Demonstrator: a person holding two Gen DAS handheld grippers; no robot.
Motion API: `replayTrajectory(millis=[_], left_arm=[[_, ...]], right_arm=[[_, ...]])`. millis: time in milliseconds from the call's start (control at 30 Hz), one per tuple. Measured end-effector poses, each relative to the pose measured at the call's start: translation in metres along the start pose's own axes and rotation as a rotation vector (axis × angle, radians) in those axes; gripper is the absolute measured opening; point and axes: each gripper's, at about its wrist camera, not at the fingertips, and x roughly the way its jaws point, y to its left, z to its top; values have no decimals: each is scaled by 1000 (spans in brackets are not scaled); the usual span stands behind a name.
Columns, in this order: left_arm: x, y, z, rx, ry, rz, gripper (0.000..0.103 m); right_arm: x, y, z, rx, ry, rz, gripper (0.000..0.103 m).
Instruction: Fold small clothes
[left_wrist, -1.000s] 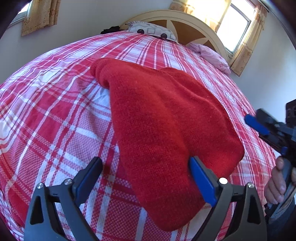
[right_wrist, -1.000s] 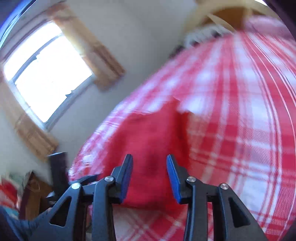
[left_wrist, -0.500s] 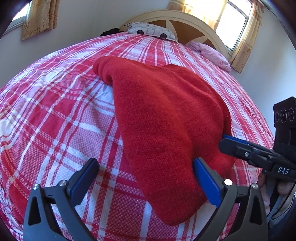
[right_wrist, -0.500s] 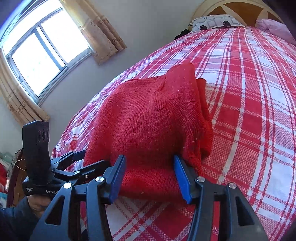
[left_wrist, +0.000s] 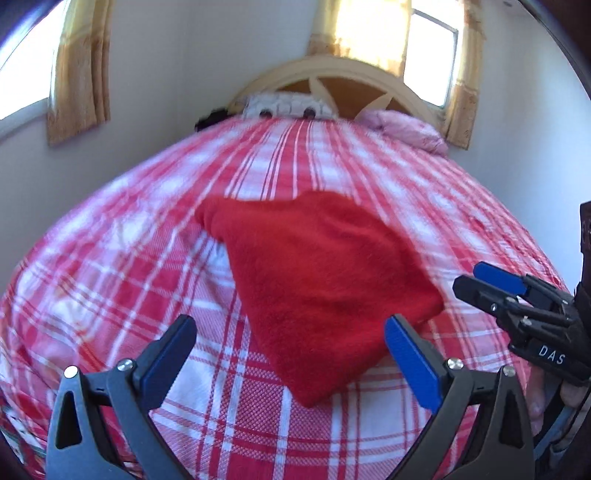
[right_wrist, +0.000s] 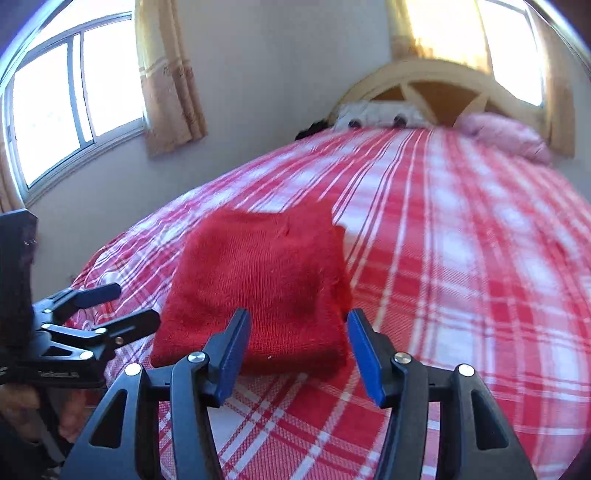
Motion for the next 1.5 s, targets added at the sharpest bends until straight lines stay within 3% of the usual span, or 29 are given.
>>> replayTrajectory(millis=[233,533,1500], left_arm=[[-73,-19,16,67,-170,-21,103],[-112,-21,27,66,-290,-14,103],[-122,-32,22,94,-308,-1,103]], right_arm=[[-80,34,12,-87,-186,-68,64],[-132,41,18,-83,-279,-114,68],[-140,43,10,-63,-299,-85,68]])
